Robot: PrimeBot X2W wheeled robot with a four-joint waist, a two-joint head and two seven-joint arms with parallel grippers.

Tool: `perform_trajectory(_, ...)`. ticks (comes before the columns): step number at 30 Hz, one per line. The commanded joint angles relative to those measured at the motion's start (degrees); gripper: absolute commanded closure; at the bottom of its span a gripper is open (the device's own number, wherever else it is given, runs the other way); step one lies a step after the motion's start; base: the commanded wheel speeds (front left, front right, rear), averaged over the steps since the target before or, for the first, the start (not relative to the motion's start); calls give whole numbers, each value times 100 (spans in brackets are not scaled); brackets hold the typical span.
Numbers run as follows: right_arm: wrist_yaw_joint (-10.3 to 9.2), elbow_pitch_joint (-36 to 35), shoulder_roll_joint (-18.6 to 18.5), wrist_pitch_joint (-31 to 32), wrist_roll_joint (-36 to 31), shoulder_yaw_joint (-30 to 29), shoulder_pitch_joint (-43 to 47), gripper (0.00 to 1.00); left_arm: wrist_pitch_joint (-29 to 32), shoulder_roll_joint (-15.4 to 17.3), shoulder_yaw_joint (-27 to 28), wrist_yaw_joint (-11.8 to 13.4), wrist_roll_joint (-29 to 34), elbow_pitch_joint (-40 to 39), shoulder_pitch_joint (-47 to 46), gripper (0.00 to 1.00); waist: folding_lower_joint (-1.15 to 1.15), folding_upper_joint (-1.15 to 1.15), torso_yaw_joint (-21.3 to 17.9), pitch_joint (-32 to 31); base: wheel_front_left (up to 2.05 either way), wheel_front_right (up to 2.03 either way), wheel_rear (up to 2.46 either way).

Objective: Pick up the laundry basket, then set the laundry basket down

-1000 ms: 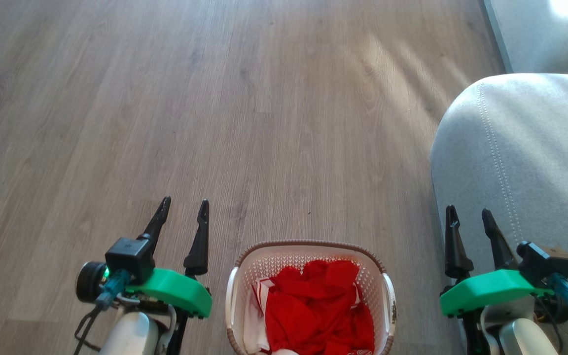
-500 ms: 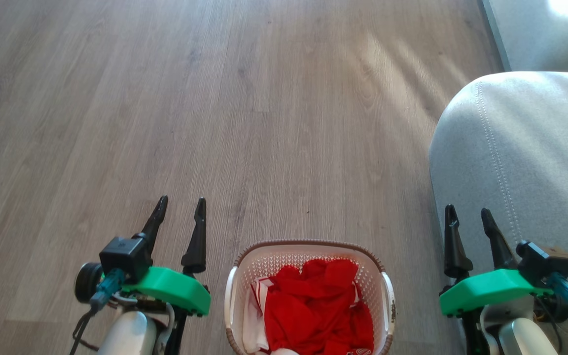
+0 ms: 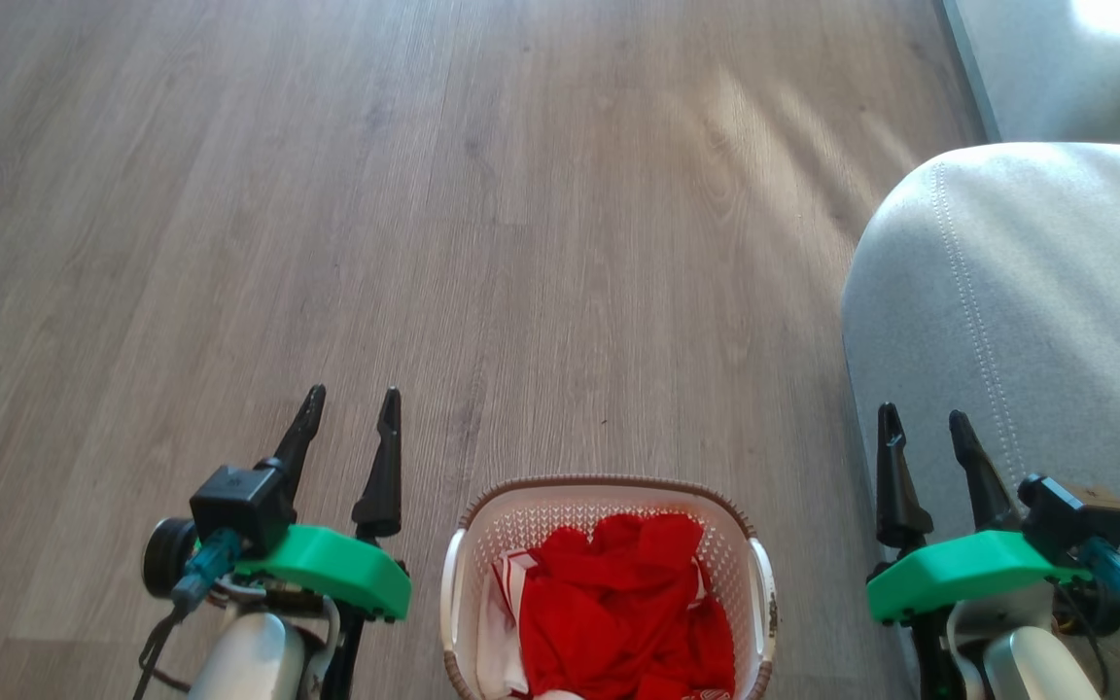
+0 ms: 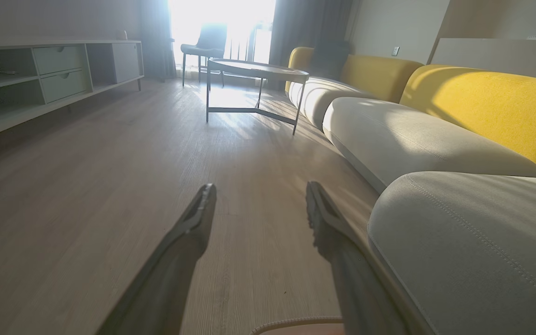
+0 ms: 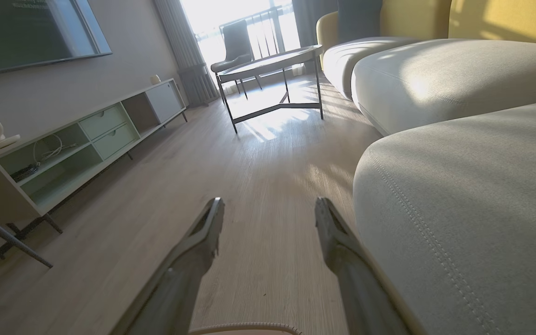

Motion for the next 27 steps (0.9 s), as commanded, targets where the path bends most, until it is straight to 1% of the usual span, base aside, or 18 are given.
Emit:
perform_trajectory(1,39,-167,-8,-70,-12,114,-267,0,-30,-10,226,-1,-33,-184,-225,0,0,0,-5,-11,0,0,0)
perform_trajectory(11,39,-120,-8,-70,-20,138,-280,0,-30,-10,228,-19,-77,-169,-240,0,0,0,-10,-20,0,0,0)
perform_trajectory(12,0,41,0,0,2,7,-1,100,0,-1,32,-6,-42,9,1,100,0,0,-12,-21,0,0,0)
perform_trajectory(17,0,478,14,22,35,57,183,100,8,3,1,-3,-81,425,267,100,0,0,-16,-21,0,0,0)
perform_trajectory(27,3,482,-14,160,619,-5,128,100,151,27,127,-33,-728,409,236,100,0,0,-67,-10,0,0,0)
